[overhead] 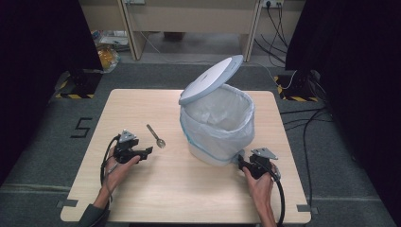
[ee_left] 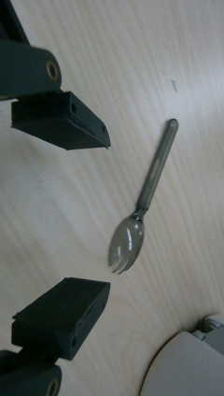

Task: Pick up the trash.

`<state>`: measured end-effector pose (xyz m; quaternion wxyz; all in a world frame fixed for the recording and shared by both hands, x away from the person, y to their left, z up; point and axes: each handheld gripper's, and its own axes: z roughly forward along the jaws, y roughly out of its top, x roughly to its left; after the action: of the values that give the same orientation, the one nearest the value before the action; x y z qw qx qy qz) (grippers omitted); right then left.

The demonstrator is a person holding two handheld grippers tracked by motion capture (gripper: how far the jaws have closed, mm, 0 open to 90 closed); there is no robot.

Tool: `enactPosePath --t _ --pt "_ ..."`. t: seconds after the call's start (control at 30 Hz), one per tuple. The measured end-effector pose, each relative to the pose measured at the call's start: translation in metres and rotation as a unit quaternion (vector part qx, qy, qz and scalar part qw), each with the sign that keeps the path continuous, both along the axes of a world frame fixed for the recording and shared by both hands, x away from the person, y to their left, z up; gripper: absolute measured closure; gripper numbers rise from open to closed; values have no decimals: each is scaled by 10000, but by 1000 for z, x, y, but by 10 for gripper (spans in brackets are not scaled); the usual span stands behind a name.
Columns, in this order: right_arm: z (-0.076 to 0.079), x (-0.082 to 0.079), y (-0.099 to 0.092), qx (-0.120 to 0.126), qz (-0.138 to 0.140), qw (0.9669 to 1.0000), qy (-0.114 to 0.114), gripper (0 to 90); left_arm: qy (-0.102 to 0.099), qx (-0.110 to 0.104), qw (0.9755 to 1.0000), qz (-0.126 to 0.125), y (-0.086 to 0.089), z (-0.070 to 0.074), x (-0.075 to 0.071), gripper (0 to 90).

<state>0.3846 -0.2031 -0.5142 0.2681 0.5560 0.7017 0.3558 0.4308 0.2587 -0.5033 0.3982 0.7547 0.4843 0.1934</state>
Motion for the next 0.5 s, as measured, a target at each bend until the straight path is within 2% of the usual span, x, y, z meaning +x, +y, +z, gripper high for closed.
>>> enactPosePath --t 0.23,0.37,0.5 --pt "0 0 0 -11 4 10000 -16 340 0 -141 9999 95 -11 2 24 326" --pt "0 0 0 -18 27 10000 -27 339 15 -122 9998 169 -16 7 35 374" --pt "0 0 0 -11 17 10000 -19 339 80 -97 9997 197 -22 4 44 439"
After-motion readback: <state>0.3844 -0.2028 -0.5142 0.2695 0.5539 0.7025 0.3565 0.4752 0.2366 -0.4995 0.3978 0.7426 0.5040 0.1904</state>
